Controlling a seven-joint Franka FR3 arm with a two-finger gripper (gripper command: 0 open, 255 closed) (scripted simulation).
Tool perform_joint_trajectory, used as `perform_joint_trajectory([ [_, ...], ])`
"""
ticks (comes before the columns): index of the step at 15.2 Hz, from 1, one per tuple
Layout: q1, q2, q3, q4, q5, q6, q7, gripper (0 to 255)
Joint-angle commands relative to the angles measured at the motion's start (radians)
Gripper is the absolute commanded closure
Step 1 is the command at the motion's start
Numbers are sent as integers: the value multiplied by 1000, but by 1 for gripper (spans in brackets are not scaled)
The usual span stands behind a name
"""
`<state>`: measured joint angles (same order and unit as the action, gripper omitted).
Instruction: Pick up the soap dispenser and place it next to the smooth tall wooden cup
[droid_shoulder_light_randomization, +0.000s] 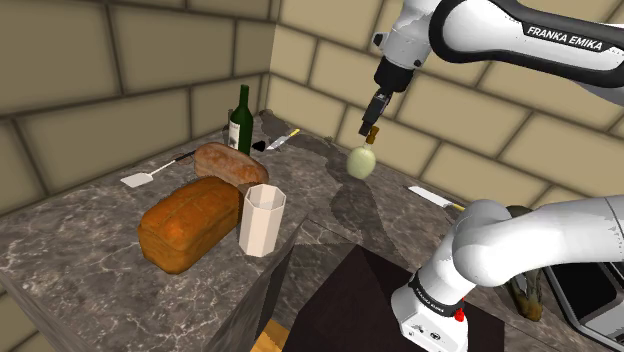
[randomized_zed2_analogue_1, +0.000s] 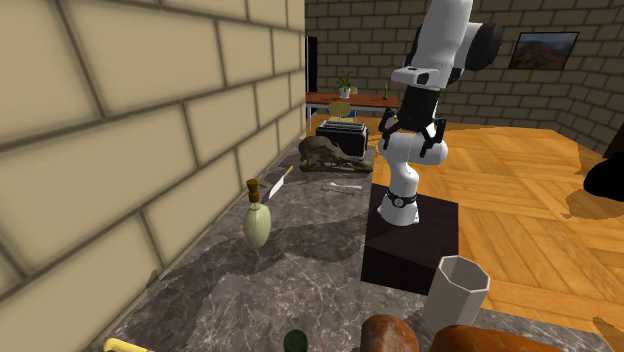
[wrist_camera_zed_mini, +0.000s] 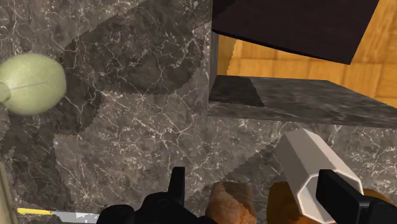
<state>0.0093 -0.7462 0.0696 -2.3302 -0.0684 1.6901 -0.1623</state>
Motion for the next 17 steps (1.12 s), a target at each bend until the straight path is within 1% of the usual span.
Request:
perform_joint_trajectory([
  [1, 0, 0, 0, 0, 0, 0, 0, 0],
  [9, -57, 166, -140, 28, -94, 72, -170, 0],
  [17, -108, 388, -263, 125, -158, 142, -332, 0],
])
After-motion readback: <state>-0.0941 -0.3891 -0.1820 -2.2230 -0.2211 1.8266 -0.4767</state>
